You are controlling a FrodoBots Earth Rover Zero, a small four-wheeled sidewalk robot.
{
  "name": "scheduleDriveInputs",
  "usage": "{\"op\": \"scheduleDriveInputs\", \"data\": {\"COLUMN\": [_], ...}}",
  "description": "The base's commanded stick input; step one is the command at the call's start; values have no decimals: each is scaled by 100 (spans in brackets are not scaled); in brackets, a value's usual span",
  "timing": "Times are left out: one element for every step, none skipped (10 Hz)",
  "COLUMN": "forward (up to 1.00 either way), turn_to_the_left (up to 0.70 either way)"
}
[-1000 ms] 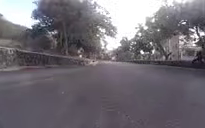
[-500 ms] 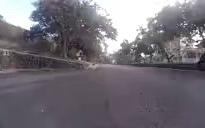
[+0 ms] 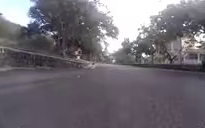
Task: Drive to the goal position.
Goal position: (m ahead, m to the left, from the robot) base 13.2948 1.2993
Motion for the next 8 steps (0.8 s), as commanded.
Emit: {"op": "scheduleDriveInputs", "data": {"forward": [100, 100, 100, 100, 100, 100, 100, 100], "turn_to_the_left": [0, 0, 0, 0, 0, 0, 0, 0]}}
